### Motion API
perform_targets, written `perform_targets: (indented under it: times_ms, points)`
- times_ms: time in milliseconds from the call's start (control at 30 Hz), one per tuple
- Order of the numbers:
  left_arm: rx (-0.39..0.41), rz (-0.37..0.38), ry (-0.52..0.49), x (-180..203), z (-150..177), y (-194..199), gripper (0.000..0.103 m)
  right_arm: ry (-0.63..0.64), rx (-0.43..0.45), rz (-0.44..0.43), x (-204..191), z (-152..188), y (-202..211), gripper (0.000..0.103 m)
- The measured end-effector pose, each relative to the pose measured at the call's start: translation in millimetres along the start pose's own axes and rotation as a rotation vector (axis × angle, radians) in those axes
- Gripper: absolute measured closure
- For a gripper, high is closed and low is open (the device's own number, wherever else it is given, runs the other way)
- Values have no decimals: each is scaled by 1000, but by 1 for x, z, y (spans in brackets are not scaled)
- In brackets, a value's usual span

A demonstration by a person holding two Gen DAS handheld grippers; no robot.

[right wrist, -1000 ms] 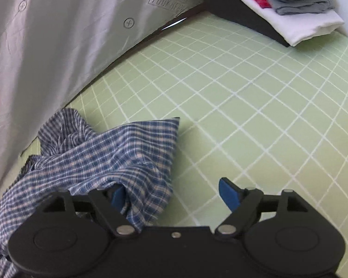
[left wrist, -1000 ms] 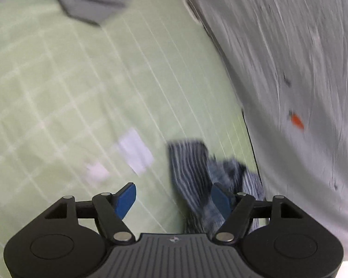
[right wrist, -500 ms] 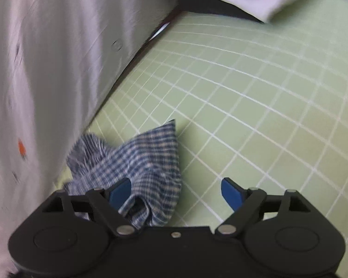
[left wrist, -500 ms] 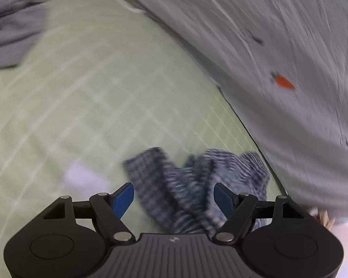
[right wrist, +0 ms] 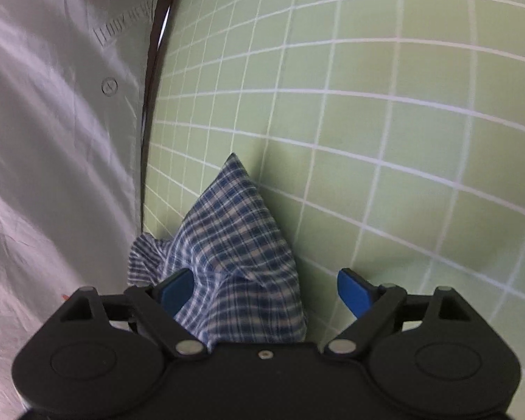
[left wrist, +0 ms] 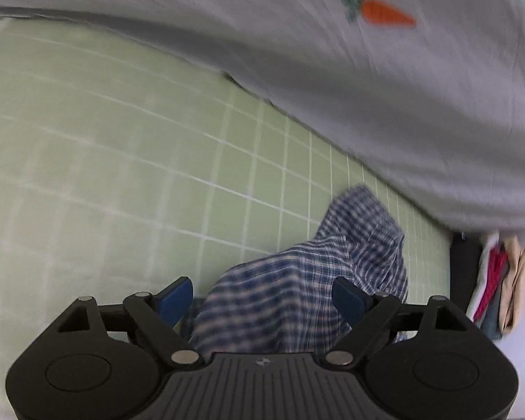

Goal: Fold clothes

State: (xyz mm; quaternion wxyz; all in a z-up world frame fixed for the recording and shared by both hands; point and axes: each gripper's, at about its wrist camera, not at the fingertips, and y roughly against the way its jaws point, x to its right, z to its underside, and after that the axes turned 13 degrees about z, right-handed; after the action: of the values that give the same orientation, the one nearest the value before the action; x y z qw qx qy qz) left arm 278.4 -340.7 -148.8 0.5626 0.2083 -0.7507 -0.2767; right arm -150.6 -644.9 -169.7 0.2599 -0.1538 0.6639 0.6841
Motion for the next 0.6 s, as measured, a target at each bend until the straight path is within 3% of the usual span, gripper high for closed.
perform_targets:
  times_ms: [67, 133, 167, 233, 300, 333, 367, 467, 600]
  points:
    - [-47, 12, -14, 0, -6, -19, 16, 8, -11, -4, -6, -2, -6, 10]
    - [-57, 23, -24, 3, -2, -29, 25, 19, -24, -14, -13, -5, -13, 14]
    - [-58, 24, -24, 3, 1, -33, 32, 32, -38, -19, -17, -5, -16, 23]
    - [-39, 9, -1, 1, 9, -34, 63, 64, -68, -31, -25, -6, -24, 42]
    - [-2, 4, 59, -7, 15, -30, 80, 134, -97, -49, -40, -2, -35, 49]
    - [24, 26, 110, -15, 19, -25, 90, 194, -114, -65, -50, 0, -41, 59]
    - [50, 48, 162, -22, 22, -19, 94, 248, -126, -66, -60, 3, -47, 75]
    - [168, 97, 245, -34, 37, 13, 98, 363, -132, -77, -91, 14, -57, 92]
    - [342, 91, 270, -38, 71, 74, 100, 527, -42, -196, -128, 30, -32, 95]
